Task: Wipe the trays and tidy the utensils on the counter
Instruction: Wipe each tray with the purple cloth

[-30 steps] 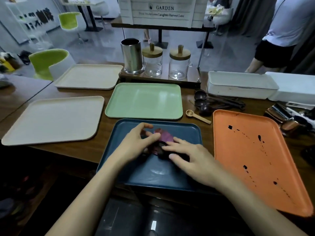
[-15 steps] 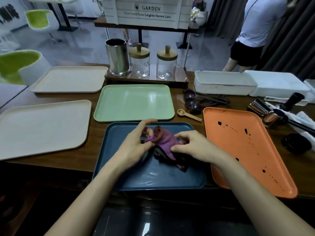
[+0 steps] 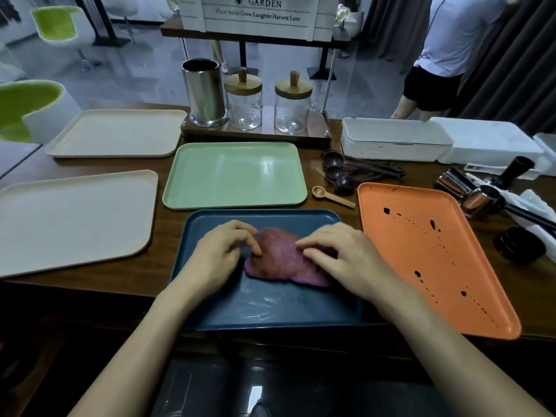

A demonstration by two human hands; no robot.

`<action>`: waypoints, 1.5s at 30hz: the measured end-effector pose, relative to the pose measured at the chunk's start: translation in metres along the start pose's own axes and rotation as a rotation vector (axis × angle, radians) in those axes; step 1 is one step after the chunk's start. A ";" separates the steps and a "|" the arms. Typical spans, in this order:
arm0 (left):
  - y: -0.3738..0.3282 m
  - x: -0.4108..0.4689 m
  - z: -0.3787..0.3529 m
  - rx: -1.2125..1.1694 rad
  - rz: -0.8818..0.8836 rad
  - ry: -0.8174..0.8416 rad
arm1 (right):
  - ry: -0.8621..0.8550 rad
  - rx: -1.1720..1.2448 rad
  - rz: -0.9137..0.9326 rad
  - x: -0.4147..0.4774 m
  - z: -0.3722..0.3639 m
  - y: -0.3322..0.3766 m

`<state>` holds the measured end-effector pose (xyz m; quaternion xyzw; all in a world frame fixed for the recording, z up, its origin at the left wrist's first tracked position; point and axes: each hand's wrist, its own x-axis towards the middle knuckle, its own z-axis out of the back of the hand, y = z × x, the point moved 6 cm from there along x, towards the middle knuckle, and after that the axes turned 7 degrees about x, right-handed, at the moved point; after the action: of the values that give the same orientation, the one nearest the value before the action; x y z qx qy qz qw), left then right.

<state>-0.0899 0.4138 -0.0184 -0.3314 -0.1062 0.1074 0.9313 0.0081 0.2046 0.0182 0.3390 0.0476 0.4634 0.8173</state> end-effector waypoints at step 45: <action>-0.184 0.038 -0.179 0.695 0.017 0.031 | 0.256 -0.431 -0.344 -0.019 0.100 -0.176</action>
<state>0.0180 0.1781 -0.0320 0.0030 -0.0462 0.1397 0.9891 0.1639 0.0786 -0.0149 0.0835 0.1075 0.3566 0.9243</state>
